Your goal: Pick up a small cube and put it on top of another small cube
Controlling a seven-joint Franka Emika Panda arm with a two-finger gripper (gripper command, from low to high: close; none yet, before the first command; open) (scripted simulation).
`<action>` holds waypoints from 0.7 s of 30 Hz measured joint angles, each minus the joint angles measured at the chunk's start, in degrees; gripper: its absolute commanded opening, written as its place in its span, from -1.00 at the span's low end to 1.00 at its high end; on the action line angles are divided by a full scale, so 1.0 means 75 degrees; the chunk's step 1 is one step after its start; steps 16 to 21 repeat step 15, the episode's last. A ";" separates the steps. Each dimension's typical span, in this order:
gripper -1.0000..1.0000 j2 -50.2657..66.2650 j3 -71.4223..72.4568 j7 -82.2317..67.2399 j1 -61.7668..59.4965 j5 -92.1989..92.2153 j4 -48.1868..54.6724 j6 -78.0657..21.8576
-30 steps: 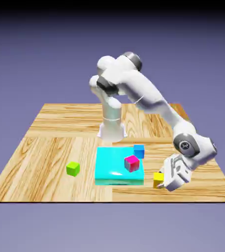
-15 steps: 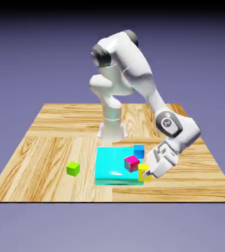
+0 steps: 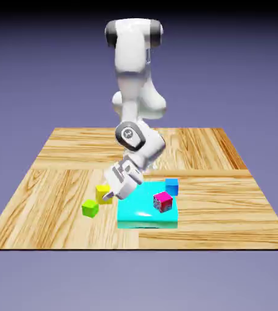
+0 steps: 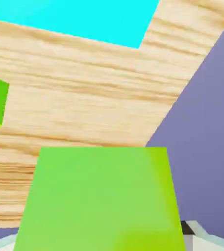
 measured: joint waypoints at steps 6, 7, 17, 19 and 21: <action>-1.00 -0.0334 -0.0777 -0.0214 -0.0230 -0.1336 -0.0762 0.0838; -1.00 -0.0057 -0.0801 -0.0015 -0.0280 -0.1574 -0.0620 0.0760; 1.00 0.1438 -0.0944 0.1069 -0.0420 -0.2868 0.0147 0.0341; 1.00 0.1438 -0.0944 0.1069 -0.0420 -0.2868 0.0147 0.0341; 1.00 0.1438 -0.0944 0.1069 -0.0420 -0.2868 0.0147 0.0341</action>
